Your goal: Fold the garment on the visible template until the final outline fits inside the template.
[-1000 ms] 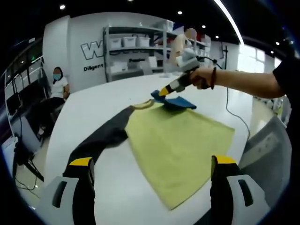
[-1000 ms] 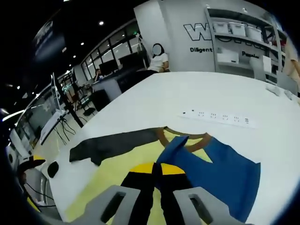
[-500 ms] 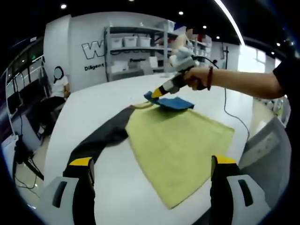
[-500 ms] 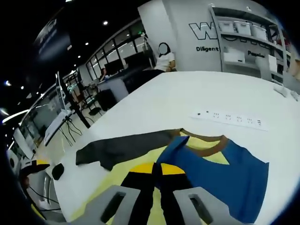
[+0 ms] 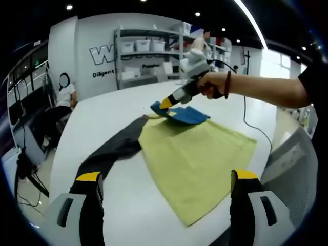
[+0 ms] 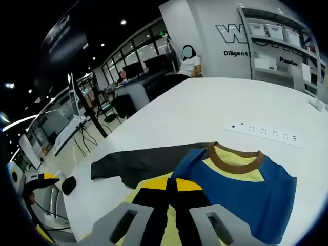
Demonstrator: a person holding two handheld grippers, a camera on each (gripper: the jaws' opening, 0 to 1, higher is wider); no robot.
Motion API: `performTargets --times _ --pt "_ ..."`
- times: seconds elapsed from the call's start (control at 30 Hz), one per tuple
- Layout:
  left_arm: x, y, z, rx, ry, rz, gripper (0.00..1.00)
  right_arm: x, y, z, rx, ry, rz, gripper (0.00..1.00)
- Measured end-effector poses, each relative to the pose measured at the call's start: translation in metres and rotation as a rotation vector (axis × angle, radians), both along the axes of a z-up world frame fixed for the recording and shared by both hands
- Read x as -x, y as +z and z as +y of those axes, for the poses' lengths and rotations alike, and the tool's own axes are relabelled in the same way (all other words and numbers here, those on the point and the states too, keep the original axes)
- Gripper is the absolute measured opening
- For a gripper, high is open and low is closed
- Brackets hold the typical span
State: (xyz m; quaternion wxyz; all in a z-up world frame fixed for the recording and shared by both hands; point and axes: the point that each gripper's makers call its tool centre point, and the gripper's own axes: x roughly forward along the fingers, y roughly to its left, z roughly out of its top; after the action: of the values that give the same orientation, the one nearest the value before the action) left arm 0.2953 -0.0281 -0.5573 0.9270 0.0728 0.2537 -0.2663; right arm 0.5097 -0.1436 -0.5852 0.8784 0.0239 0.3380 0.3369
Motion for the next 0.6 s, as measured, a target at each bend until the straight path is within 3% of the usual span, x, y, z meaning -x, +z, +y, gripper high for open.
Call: performTargets --times 0.33,0.6 --pt "0.002 -0.001 0.0 0.001 0.0 0.002 0.99 0.013 -0.006 0.016 0.022 0.043 -0.001 0.0" --pt "0.001 0.0 -0.002 0.009 -0.003 -0.001 0.99 0.026 -0.013 0.027 0.085 0.098 -0.03 0.0"
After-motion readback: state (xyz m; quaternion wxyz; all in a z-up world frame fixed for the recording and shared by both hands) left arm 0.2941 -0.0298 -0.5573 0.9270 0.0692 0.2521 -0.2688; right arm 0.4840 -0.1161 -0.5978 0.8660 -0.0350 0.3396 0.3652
